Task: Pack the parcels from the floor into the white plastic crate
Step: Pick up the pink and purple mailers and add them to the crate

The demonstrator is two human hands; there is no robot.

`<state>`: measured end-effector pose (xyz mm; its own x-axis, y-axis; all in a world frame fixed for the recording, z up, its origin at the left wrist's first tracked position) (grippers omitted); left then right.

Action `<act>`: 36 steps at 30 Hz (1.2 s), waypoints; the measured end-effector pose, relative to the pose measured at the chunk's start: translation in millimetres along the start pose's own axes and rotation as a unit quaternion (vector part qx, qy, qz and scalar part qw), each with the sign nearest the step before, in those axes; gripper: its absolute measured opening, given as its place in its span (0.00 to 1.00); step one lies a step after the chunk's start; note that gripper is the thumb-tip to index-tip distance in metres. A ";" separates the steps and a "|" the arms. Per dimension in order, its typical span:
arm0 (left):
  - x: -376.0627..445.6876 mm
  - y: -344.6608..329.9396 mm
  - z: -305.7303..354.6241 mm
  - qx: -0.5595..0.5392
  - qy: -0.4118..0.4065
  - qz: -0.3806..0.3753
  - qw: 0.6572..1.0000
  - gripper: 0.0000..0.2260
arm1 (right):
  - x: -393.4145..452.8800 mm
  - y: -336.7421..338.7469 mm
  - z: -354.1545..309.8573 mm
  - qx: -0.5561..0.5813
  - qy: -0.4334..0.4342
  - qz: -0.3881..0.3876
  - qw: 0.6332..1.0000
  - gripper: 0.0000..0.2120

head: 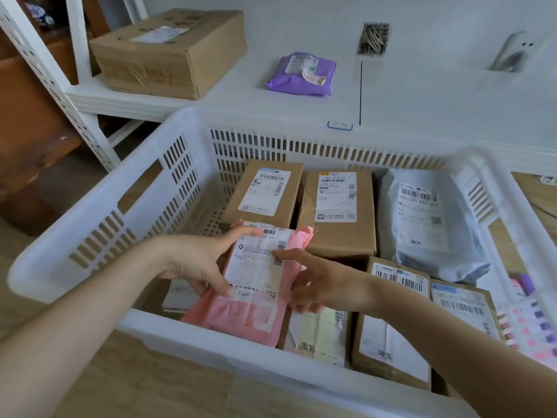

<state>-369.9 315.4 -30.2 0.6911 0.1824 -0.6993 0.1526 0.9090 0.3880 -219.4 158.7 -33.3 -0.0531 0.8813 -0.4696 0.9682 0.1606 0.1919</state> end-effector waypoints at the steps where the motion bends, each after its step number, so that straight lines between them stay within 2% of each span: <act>1: 0.8 1.5 -0.7 0.007 0.000 -0.005 1.000 0.45 | -0.5 0.5 0.8 -0.010 0.000 -0.006 1.000 0.32; 4: 2.8 3.1 2.3 0.034 -0.017 0.041 0.998 0.40 | -4.9 6.7 1.7 -0.034 0.010 0.021 0.999 0.30; 7: 9.8 6.2 16.2 0.049 -0.008 0.198 0.979 0.35 | -18.1 24.3 2.5 -0.103 0.031 0.109 0.988 0.25; 9: 13.8 7.0 34.2 0.124 0.029 0.310 0.942 0.33 | -33.2 41.8 3.9 -0.180 0.041 0.167 0.968 0.21; 11: 18.2 2.2 61.5 0.248 0.055 0.376 0.891 0.28 | -52.9 59.7 3.6 -0.220 0.043 0.195 0.955 0.19; 12: 21.8 -2.9 76.8 0.270 0.046 0.386 0.881 0.25 | -63.2 68.7 3.9 -0.249 0.043 0.203 0.946 0.19; 15: 35.6 -24.3 125.5 0.238 0.006 0.388 0.891 0.18 | -95.4 99.5 8.9 -0.340 0.044 0.251 0.905 0.18; 20: 62.3 -69.9 208.5 0.221 -0.058 0.430 0.873 0.16 | -168.1 158.3 39.2 -0.303 0.065 0.416 0.855 0.13; 23: 85.0 -100.0 262.4 0.228 -0.086 0.445 0.862 0.20 | -220.2 192.5 78.3 -0.284 0.038 0.477 0.831 0.13; 27: 117.6 -141.9 325.2 0.214 -0.102 0.452 0.860 0.22 | -277.5 228.0 138.9 -0.279 -0.019 0.492 0.825 0.15; 32: 162.0 -200.9 382.4 0.200 -0.094 0.428 0.876 0.21 | -328.2 266.6 204.1 -0.248 -0.063 0.484 0.837 0.17; 36: 200.0 -241.9 410.3 0.241 -0.077 0.419 0.872 0.19 | -352.1 289.2 250.3 -0.209 -0.083 0.483 0.846 0.18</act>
<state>21.2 -21.8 -17.6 0.7835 0.6208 0.0253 -0.1979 0.2107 0.9573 140.5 -216.4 -28.1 0.7824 0.6223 -0.0265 0.3667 -0.4259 0.8271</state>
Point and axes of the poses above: each hand's wrist, its own x-axis towards the middle knuckle, its own y-axis out of the back of the hand, z = x × y, the point moved 1 cm from there along x, towards the middle knuckle, and after that the axes turned 8 degrees about x, right-handed, at the moved point
